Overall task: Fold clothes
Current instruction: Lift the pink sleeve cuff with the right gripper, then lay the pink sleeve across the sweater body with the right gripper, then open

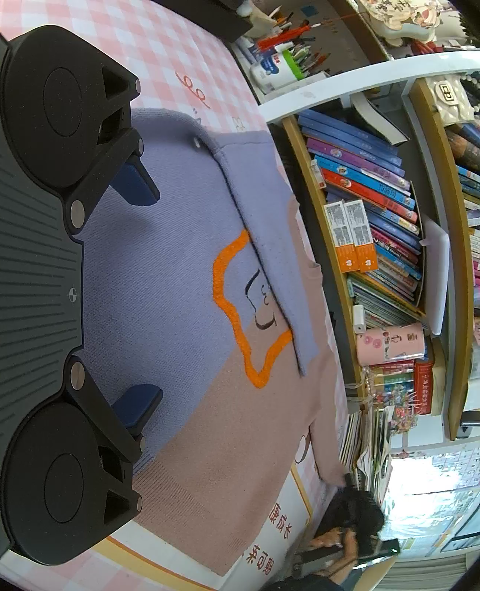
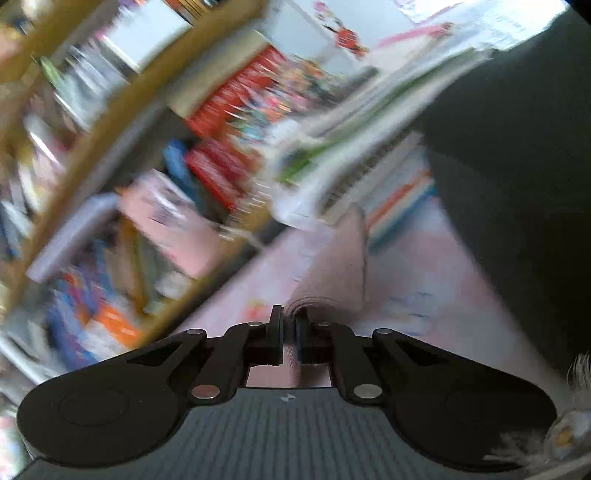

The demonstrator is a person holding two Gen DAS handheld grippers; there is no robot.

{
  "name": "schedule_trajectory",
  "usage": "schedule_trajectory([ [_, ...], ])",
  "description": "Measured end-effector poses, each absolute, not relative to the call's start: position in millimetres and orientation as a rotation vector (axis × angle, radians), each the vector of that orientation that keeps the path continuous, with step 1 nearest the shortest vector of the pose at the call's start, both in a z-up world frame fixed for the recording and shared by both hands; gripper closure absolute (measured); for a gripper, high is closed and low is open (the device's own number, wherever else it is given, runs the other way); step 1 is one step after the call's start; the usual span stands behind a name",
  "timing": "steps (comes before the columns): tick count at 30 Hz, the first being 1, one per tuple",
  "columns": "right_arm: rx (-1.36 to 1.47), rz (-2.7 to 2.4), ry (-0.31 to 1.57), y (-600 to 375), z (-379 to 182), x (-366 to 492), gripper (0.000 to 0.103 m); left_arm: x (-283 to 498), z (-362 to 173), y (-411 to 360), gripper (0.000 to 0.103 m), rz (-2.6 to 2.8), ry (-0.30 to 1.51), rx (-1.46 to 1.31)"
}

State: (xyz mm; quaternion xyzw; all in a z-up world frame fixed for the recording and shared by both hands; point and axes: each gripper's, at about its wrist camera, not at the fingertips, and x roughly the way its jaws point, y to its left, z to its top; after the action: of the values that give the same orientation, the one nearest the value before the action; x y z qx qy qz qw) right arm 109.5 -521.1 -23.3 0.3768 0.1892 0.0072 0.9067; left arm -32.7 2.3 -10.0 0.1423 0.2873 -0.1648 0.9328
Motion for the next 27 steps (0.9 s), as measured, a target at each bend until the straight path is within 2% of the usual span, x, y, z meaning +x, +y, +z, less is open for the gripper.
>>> schedule_trajectory([
  [7,0.738,0.285,0.265,-452.6,59.1,105.7,0.097,-32.6,-10.3,2.4,0.0,-0.336,0.585,0.296],
  [14,0.511,0.525,0.283,-306.7,123.8,136.3,0.097,-33.2,-10.6,1.7,0.0,-0.335,0.581,0.302],
  [18,0.386,0.585,0.347,-230.6,123.3,154.6,0.097,-37.2,-10.9,-2.1,0.0,-0.326,0.562,0.333],
  [27,0.207,0.664,0.556,-132.2,69.4,168.7,0.097,-45.6,-10.2,-8.5,0.0,-0.333,0.52,0.384],
])
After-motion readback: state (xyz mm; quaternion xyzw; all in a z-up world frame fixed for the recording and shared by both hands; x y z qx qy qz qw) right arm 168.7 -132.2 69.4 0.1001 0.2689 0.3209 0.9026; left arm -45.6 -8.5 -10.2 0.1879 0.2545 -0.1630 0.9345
